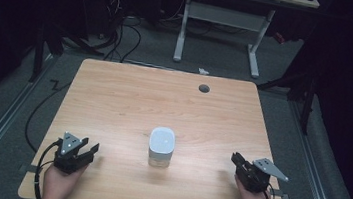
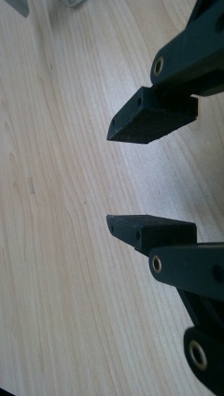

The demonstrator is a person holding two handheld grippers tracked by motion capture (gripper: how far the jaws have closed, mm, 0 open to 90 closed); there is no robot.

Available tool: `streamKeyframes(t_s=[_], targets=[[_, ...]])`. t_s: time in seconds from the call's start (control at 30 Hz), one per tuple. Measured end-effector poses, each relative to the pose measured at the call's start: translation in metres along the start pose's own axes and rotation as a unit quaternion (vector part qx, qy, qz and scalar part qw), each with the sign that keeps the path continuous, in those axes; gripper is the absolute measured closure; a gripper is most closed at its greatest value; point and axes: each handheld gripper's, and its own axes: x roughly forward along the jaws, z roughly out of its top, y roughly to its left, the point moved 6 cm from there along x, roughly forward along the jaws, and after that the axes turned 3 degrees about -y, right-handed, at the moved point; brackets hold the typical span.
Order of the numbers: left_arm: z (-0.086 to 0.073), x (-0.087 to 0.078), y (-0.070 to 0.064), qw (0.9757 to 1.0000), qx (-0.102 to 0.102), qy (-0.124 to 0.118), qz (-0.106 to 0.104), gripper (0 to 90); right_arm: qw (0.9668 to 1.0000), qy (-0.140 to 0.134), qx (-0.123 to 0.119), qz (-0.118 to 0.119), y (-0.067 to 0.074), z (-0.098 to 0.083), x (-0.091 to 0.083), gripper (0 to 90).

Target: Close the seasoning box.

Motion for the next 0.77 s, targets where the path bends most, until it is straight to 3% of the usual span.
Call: streamKeyframes(t_s=[0.07,0.2,0.27,0.53,0.77], targets=[[-0.002,-0.002,-0.003,1.0,0.006,-0.002,0.001,52.0,0.9997,-0.007,-0.023,-0.007,0.002,0.004,0.0,79.3],[-0.008,-0.002,-0.002,1.0,0.007,0.005,0.005,51.9,0.9999,0.01,-0.01,0.004,0.003,-0.005,0.01,79.3],[-0.009,-0.001,-0.002,0.9999,0.012,0.004,0.005,51.6,0.9995,0.016,-0.029,0.004,0.006,-0.007,0.014,78.1],[-0.01,0.0,-0.009,0.9998,0.018,0.004,-0.01,51.2,0.9995,0.019,-0.027,-0.003,0.004,-0.007,0.01,77.7],[-0.007,0.003,-0.011,0.9998,0.012,0.002,-0.017,51.2,0.9993,0.026,-0.028,-0.005,0.007,-0.012,0.009,77.7]])
